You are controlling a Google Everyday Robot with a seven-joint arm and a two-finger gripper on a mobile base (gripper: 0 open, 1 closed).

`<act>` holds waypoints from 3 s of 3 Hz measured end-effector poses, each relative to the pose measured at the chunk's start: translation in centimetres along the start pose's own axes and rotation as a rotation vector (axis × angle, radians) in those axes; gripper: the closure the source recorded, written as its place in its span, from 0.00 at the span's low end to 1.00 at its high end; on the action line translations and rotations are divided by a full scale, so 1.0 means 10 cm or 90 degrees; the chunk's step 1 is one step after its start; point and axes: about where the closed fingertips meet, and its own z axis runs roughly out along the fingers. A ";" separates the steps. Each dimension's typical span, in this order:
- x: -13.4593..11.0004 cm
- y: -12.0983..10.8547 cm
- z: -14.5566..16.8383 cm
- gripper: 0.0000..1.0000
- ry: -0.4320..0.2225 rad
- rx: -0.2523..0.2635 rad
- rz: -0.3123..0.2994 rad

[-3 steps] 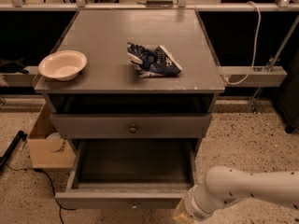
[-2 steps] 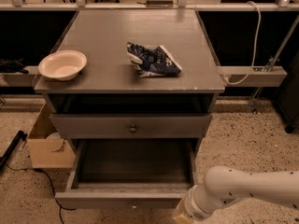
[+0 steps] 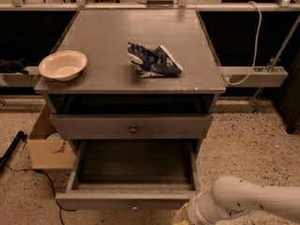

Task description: Close middle drawer

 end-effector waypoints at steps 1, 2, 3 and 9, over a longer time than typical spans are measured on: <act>-0.03 -0.01 0.08 1.00 -0.032 0.015 0.003; -0.01 0.00 0.10 1.00 -0.034 0.017 0.008; 0.04 0.02 0.16 1.00 -0.042 0.024 0.024; -0.33 -0.44 0.61 0.58 -0.037 0.015 0.009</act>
Offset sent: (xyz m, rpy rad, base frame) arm 0.0010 0.0054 -0.0048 0.0326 -0.0268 -0.0226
